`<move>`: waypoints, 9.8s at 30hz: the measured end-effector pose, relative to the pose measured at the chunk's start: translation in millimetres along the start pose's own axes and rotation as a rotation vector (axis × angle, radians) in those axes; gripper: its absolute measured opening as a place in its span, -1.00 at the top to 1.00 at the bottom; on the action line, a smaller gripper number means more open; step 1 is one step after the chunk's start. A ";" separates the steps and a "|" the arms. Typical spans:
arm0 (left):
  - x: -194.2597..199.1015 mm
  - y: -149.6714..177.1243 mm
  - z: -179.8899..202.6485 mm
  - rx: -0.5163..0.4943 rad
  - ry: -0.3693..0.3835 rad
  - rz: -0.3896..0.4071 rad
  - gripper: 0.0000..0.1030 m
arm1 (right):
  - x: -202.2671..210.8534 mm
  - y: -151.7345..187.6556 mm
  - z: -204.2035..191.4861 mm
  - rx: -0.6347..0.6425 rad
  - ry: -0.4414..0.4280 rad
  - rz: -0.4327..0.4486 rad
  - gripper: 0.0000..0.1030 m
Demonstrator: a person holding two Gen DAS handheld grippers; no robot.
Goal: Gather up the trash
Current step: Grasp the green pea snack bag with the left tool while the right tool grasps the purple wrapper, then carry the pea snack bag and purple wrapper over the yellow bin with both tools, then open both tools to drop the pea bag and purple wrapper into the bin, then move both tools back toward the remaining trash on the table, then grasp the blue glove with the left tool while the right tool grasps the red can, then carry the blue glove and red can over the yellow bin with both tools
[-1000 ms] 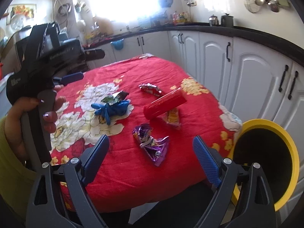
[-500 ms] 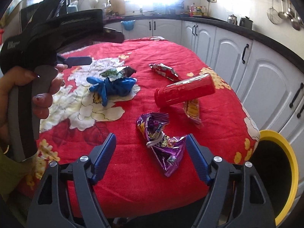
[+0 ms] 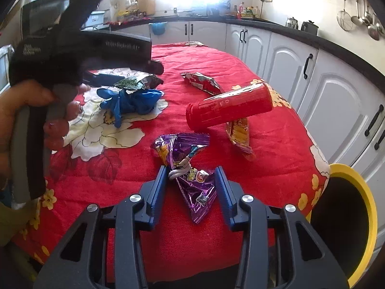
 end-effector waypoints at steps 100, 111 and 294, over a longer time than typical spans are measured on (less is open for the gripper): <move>57.1 146.0 250.6 -0.473 0.383 -0.018 0.39 | 168.8 117.0 219.1 -0.499 0.310 0.186 0.37; 30.7 168.5 272.5 -0.517 0.385 -0.063 0.38 | 152.7 140.9 231.0 -0.545 0.298 0.142 0.37; 61.1 29.0 40.7 -0.068 0.152 0.125 0.88 | 74.9 -48.6 75.3 -0.314 -0.112 0.230 0.43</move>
Point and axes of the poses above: each gripper's, at about its wrist camera, not at the fingertips, and x roughly against the way its jaws point, z to its right, y to its underside, the point moved 6 cm from there along -x, roughly the way its jaws point, and after that the axes turned 11 degrees about x, right-handed, at the moved point
